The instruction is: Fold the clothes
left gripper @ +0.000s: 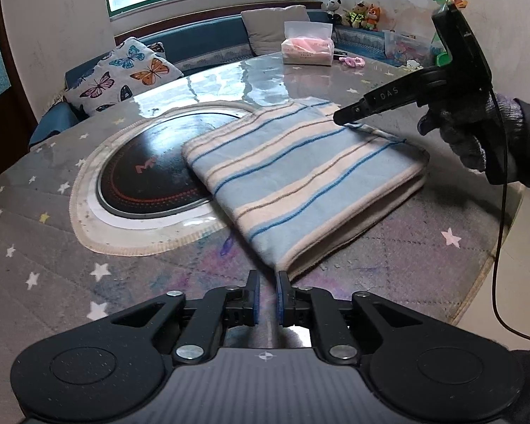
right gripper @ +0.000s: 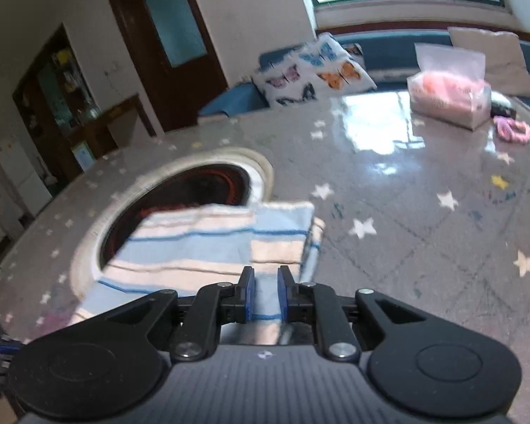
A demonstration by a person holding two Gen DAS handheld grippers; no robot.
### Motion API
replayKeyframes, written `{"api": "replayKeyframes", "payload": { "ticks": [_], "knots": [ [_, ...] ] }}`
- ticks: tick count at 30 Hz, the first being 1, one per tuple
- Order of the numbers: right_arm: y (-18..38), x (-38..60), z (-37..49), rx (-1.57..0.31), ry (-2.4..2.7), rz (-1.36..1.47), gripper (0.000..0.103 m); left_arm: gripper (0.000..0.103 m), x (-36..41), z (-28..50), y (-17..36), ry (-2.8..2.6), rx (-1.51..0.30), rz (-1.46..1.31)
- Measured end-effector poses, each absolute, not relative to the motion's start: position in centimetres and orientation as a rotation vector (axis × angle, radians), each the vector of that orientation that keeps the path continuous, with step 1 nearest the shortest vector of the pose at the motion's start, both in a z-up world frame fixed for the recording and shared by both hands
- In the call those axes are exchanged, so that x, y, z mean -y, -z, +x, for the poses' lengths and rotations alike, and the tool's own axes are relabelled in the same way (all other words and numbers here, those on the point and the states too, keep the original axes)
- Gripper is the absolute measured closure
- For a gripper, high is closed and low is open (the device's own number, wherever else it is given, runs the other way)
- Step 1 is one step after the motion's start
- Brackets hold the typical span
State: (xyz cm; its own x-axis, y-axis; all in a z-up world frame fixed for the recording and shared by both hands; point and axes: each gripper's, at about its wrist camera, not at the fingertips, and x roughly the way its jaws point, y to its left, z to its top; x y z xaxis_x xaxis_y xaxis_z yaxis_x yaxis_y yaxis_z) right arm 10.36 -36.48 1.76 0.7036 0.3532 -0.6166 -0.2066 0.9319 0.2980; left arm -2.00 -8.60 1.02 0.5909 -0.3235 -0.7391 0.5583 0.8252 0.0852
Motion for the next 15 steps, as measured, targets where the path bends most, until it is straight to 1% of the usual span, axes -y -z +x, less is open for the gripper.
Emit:
{"api": "replayKeyframes", "payload": {
  "ticks": [1, 3, 5, 7, 15],
  "knots": [
    [-1.7, 36.6, 10.3, -0.723, -0.315, 0.224, 0.089, 0.079, 8.3, -2.0, -1.3, 0.52, -0.783, 0.322],
    [-2.1, 37.2, 10.1, -0.71, -0.319, 0.263, 0.085, 0.072, 7.6, -1.7, -2.0, 0.514, -0.777, 0.303],
    [-2.4, 37.5, 9.8, -0.702, -0.313, 0.272, 0.073, 0.066, 7.1, -1.0, -2.6, 0.49, -0.775, 0.276],
    [-2.4, 37.6, 9.6, -0.707, -0.302, 0.258, 0.068, 0.06, 6.8, 0.1, -2.9, 0.456, -0.777, 0.235],
    [-0.8, 38.3, 9.9, -0.763, -0.287, 0.345, 0.065, 0.059, 7.3, 6.3, -1.9, 0.372, -0.859, 0.011]
  ]
}}
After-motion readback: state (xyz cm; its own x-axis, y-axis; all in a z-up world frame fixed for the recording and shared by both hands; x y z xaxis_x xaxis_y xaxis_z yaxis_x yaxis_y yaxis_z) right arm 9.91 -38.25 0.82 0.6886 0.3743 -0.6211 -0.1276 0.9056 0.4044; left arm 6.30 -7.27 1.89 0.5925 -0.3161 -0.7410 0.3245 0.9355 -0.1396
